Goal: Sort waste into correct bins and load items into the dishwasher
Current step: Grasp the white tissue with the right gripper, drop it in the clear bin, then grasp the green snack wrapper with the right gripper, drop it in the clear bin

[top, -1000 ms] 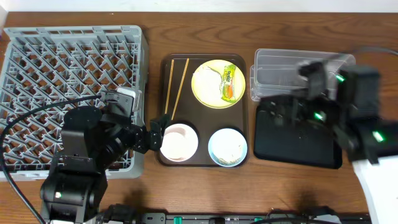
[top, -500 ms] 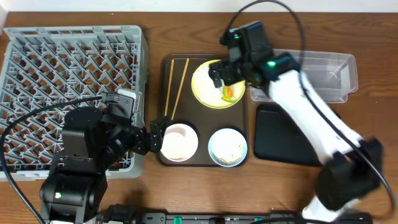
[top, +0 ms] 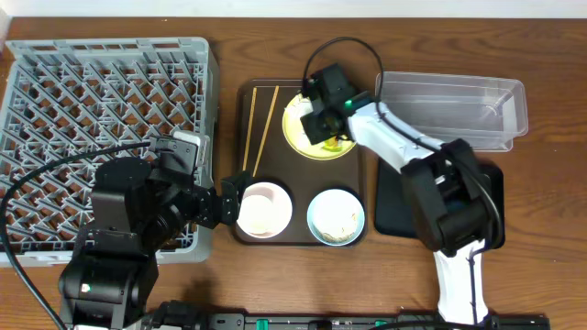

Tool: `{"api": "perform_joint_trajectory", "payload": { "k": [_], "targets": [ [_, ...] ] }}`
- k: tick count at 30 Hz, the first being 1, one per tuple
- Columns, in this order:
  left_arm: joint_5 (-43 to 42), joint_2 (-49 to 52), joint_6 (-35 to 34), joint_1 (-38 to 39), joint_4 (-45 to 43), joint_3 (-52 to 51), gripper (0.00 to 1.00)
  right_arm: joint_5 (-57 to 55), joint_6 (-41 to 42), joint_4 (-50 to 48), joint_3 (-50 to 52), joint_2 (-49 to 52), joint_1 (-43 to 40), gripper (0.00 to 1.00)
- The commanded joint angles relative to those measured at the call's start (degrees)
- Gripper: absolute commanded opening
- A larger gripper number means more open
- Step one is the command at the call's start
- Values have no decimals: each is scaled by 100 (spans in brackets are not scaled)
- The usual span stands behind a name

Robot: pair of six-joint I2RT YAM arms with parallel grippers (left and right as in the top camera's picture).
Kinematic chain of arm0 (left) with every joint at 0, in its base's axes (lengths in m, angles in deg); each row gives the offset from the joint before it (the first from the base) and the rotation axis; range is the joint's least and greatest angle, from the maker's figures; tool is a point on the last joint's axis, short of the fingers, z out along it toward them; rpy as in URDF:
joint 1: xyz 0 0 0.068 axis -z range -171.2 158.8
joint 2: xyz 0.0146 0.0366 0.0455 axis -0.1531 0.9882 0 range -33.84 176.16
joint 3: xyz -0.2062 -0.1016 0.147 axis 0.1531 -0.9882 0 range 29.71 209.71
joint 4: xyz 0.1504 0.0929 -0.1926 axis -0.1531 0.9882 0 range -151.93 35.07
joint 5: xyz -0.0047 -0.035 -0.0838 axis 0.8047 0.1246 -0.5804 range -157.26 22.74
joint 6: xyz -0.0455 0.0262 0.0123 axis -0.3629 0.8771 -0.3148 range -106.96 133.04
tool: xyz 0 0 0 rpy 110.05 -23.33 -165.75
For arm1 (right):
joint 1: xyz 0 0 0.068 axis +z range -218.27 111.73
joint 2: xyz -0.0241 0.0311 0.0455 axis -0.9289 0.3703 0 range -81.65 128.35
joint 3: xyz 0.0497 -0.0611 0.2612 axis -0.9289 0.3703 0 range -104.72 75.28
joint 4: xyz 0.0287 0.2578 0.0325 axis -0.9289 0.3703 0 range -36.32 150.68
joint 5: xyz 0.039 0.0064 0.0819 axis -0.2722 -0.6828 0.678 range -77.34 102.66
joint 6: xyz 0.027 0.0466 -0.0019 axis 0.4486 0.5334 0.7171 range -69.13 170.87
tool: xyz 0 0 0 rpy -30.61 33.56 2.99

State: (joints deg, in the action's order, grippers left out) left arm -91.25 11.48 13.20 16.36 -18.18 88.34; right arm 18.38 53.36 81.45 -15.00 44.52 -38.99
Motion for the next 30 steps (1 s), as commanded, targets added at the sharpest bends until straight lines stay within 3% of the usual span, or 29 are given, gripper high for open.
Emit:
{"api": "perform_joint_trajectory", "payload": {
  "k": [1, 6, 8, 19, 26, 28, 30],
  "targets": [
    [7, -9, -4, 2, 20, 96, 94, 7, -278, 22, -94, -306, 96, 25],
    [7, -9, -7, 2, 20, 96, 94, 2, -234, 240, -96, -1097, -39, 17],
    [7, -9, -7, 2, 20, 96, 94, 2, -234, 354, -96, -1401, -111, 1],
    [7, -9, -7, 2, 20, 96, 94, -866, 396, 1495, -94, -3091, -1029, 1],
    [7, -9, -7, 2, 20, 96, 94, -1047, 435, 2468, 160, -2973, -1873, 1],
    [7, -9, -7, 2, 20, 96, 94, -1064, 433, 2428, 304, -2822, -2017, 7],
    [7, -9, -7, 2, 20, 96, 94, -992, 422, 2293, 315, -2688, -2114, 29]
  ]
}}
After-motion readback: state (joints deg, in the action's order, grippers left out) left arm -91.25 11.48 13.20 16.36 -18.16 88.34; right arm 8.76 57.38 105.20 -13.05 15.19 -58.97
